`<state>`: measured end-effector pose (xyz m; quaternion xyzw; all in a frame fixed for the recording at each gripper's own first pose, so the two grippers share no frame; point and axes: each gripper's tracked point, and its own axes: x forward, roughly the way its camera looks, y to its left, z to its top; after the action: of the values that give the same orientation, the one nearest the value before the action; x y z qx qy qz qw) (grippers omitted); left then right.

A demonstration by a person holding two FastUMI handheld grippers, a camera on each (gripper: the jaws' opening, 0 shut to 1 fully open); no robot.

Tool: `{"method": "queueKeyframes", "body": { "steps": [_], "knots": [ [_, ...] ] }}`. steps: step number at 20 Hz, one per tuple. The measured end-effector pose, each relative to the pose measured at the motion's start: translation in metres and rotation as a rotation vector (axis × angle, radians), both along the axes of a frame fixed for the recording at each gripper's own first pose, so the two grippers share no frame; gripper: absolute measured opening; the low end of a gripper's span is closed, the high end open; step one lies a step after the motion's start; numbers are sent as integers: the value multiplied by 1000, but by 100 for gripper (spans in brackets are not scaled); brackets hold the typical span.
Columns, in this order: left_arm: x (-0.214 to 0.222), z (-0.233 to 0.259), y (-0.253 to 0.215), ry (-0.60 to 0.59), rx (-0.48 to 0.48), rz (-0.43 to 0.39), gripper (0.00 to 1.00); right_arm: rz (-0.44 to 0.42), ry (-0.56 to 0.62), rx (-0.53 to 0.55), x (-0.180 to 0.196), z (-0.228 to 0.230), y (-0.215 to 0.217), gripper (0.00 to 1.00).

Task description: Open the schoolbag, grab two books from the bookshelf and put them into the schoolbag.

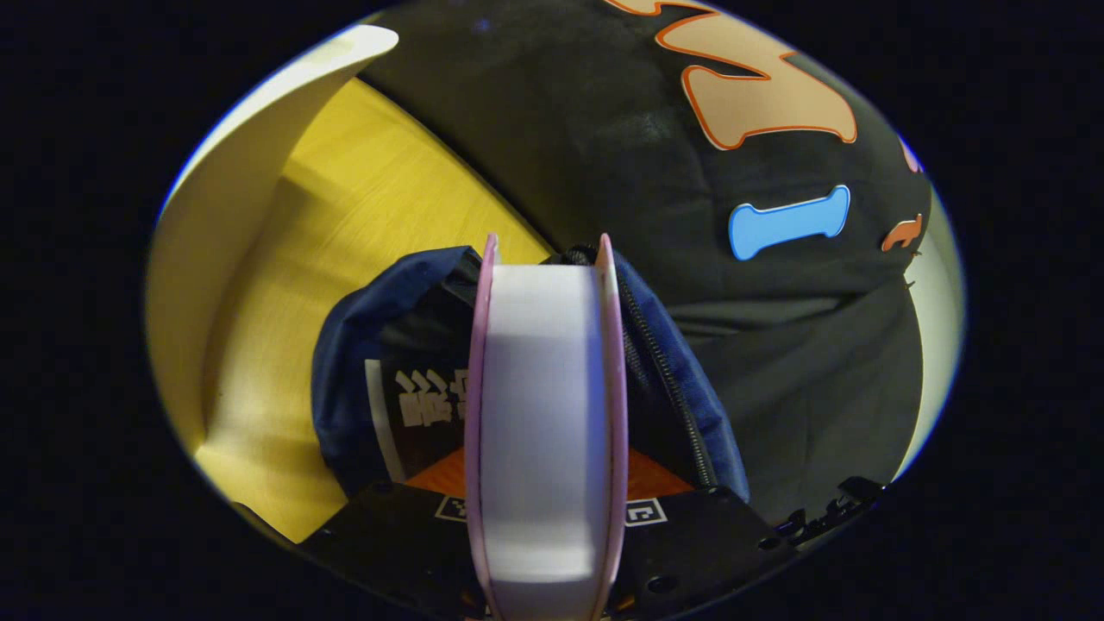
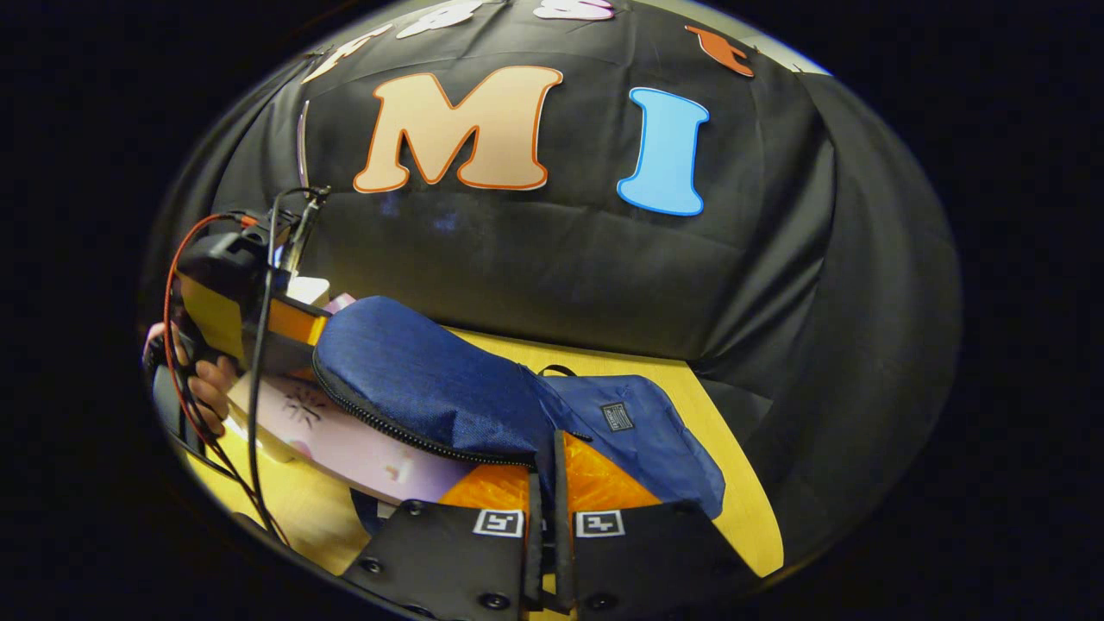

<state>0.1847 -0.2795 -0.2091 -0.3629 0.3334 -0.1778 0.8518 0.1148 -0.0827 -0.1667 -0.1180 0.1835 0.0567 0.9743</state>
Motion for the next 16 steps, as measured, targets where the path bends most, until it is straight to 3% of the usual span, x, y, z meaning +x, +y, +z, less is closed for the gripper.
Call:
{"method": "queueKeyframes", "body": {
  "steps": [3,11,16],
  "knots": [
    [12,-15,-13,-26,-11,-6,39,30,-1,4,-5,-3,7,8],
    [40,-47,-35,-50,-182,31,40,74,-19,-52,-9,-5,19,8],
    [48,-54,-43,-49,-181,32,42,68,-12,-47,-7,-9,18,8]
  ]
}}
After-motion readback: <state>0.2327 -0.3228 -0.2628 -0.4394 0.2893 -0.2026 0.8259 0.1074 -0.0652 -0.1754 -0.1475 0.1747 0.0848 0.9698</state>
